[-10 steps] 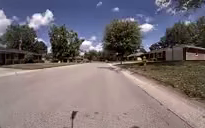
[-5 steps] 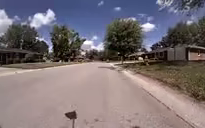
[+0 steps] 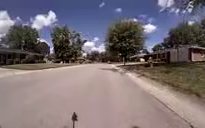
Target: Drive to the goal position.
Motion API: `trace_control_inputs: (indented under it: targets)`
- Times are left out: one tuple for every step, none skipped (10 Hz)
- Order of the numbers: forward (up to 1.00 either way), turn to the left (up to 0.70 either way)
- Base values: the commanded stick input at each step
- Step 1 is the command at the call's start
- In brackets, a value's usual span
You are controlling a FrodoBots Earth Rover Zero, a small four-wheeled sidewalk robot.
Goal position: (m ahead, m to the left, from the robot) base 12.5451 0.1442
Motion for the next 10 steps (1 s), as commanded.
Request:
trace_control_inputs:
  targets:
    - [0.85, 0.0]
    - [0.85, 0.0]
    - [0.85, 0.0]
    - [0.85, 0.0]
    - [0.85, -0.17]
    - [0.85, -0.21]
    - [0.85, -0.05]
    - [0.85, 0.0]
    - [0.85, 0.0]
    - [0.85, 0.0]
